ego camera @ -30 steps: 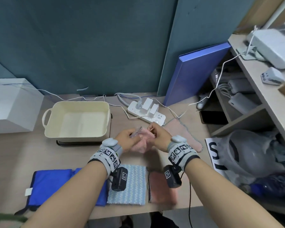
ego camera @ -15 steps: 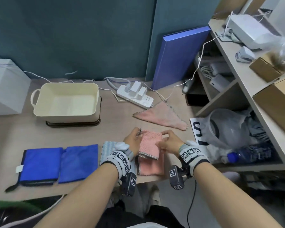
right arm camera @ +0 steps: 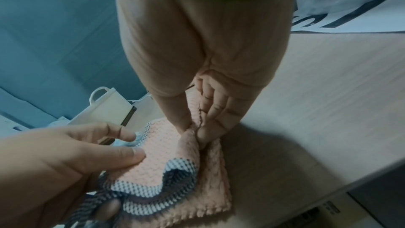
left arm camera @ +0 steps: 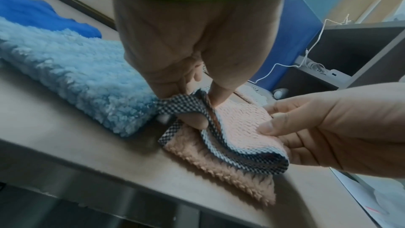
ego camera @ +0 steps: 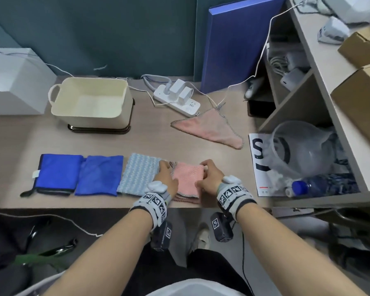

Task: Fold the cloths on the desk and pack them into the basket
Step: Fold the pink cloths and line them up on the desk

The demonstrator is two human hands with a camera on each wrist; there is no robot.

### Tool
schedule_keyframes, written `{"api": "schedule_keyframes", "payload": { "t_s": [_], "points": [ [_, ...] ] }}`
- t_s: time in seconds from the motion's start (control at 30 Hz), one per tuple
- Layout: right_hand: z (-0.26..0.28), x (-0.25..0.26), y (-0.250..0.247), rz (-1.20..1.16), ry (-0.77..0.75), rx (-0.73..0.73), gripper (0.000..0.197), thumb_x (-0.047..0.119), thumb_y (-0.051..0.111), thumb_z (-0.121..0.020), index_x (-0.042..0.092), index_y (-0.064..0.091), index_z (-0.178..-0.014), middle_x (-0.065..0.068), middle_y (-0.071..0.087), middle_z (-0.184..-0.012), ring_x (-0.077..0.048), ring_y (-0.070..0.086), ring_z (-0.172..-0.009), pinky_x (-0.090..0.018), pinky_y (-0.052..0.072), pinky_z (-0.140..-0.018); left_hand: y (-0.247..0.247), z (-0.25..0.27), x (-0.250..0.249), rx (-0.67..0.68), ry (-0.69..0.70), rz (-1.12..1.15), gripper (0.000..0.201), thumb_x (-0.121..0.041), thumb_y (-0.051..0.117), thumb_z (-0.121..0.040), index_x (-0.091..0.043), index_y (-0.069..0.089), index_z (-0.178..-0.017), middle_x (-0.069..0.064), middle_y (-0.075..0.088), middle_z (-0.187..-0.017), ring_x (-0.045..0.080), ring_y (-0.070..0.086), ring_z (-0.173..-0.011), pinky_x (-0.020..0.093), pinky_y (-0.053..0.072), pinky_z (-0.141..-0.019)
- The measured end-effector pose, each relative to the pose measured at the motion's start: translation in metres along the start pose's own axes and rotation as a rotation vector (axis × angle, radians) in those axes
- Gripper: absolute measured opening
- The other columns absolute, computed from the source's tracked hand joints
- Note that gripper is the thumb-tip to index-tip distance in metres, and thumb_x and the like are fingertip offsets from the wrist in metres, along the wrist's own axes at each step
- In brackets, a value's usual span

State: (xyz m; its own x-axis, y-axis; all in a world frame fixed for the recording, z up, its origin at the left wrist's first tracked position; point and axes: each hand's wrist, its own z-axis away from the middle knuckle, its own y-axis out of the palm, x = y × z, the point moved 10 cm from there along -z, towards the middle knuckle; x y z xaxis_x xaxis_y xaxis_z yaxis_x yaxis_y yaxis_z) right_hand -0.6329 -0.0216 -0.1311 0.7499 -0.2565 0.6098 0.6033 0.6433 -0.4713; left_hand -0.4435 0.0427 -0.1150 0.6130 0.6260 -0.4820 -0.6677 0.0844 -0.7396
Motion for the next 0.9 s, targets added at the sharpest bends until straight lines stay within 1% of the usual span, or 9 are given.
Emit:
{"api": "schedule_keyframes", "payload": {
  "t_s": [0.13, 0.23, 0.33, 0.4, 0.53, 0.6, 0.67, 0.8, 0.9],
  "points": [
    [0.002, -0.002, 0.002, 0.05, 0.002, 0.036, 0.071, 0.017, 0.074, -0.061, 0.035, 0.041, -0.121, -0.001, 0.069, -0.106, -0.026, 0.069, -0.095, -0.047, 0.062, -0.086, 0.001, 0.007, 0.001, -0.013, -0.03, -0.024, 0.039, -0.022, 0.062, -0.092, -0.026, 0.029, -0.112, 0.004, 0.065, -0.101, 0.021, 0.06, -0.068, 0.03, 0.044, -0.065],
    [0.005, -0.004, 0.002, 0.09, 0.008, 0.042, 0.065, 0.017, 0.072, -0.068, 0.031, 0.042, -0.124, -0.004, 0.068, -0.111, -0.027, 0.066, -0.1, -0.044, 0.057, -0.093, 0.0, 0.015, 0.003, -0.004, -0.058, -0.093, 0.037, -0.024, 0.058, -0.092, -0.025, 0.029, -0.115, 0.004, 0.064, -0.089, 0.018, 0.057, -0.062, 0.029, 0.037, -0.054],
    [0.006, -0.01, 0.003, 0.126, 0.018, 0.04, 0.064, 0.019, 0.072, -0.072, 0.03, 0.041, -0.127, -0.004, 0.067, -0.111, -0.028, 0.065, -0.1, -0.041, 0.055, -0.091, 0.004, 0.017, 0.006, 0.009, -0.084, -0.159, 0.037, -0.025, 0.057, -0.089, -0.024, 0.029, -0.114, 0.006, 0.064, -0.085, 0.025, 0.063, -0.067, 0.035, 0.051, -0.064],
    [0.005, -0.012, 0.003, 0.152, 0.024, 0.035, 0.063, 0.021, 0.072, -0.071, 0.033, 0.039, -0.124, -0.003, 0.066, -0.108, -0.027, 0.065, -0.096, -0.042, 0.056, -0.09, 0.008, 0.017, 0.006, 0.018, -0.088, -0.18, 0.039, -0.025, 0.058, -0.089, -0.021, 0.03, -0.117, 0.009, 0.067, -0.089, 0.029, 0.066, -0.072, 0.041, 0.057, -0.071],
    [0.001, -0.008, 0.004, 0.19, -0.004, 0.062, 0.062, 0.024, 0.073, -0.071, 0.035, 0.037, -0.12, -0.002, 0.067, -0.104, -0.026, 0.066, -0.092, -0.045, 0.058, -0.089, 0.01, 0.018, 0.003, 0.074, -0.084, -0.208, 0.055, -0.025, 0.059, -0.089, -0.017, 0.028, -0.133, 0.013, 0.068, -0.097, 0.031, 0.067, -0.08, 0.04, 0.055, -0.073],
    [-0.003, -0.007, 0.002, 0.2, -0.015, 0.072, 0.066, 0.03, 0.078, -0.069, 0.034, 0.038, -0.122, -0.002, 0.067, -0.107, -0.025, 0.066, -0.095, -0.045, 0.058, -0.09, 0.003, 0.02, -0.009, 0.065, -0.008, -0.271, 0.059, -0.036, 0.059, -0.086, -0.019, 0.027, -0.133, 0.008, 0.066, -0.095, 0.03, 0.066, -0.078, 0.039, 0.054, -0.069],
    [-0.006, -0.004, -0.008, 0.191, -0.022, 0.049, 0.071, 0.041, 0.081, -0.069, 0.03, 0.04, -0.126, -0.002, 0.067, -0.113, -0.025, 0.066, -0.099, -0.043, 0.056, -0.094, -0.014, 0.023, -0.024, -0.007, 0.055, -0.403, 0.061, -0.05, 0.052, -0.086, -0.022, 0.027, -0.135, 0.005, 0.063, -0.104, 0.031, 0.065, -0.082, 0.036, 0.048, -0.065],
    [-0.02, 0.007, -0.042, 0.143, -0.037, -0.06, 0.062, 0.036, 0.076, -0.087, 0.018, 0.045, -0.137, -0.007, 0.061, -0.136, -0.027, 0.062, -0.113, -0.035, 0.048, -0.098, -0.044, 0.004, -0.049, -0.103, 0.098, -0.399, 0.048, -0.055, 0.04, -0.09, -0.021, 0.034, -0.123, 0.007, 0.052, -0.111, 0.03, 0.055, -0.075, 0.036, 0.045, -0.065],
    [-0.04, 0.021, -0.076, 0.114, -0.037, -0.147, 0.054, 0.037, 0.071, -0.085, 0.023, 0.049, -0.133, -0.005, 0.06, -0.131, -0.025, 0.065, -0.118, -0.039, 0.051, -0.102, -0.058, -0.039, -0.062, -0.111, 0.114, -0.319, 0.036, -0.046, 0.043, -0.094, -0.018, 0.039, -0.116, 0.011, 0.052, -0.114, 0.031, 0.056, -0.083, 0.037, 0.044, -0.069]
  ]
}}
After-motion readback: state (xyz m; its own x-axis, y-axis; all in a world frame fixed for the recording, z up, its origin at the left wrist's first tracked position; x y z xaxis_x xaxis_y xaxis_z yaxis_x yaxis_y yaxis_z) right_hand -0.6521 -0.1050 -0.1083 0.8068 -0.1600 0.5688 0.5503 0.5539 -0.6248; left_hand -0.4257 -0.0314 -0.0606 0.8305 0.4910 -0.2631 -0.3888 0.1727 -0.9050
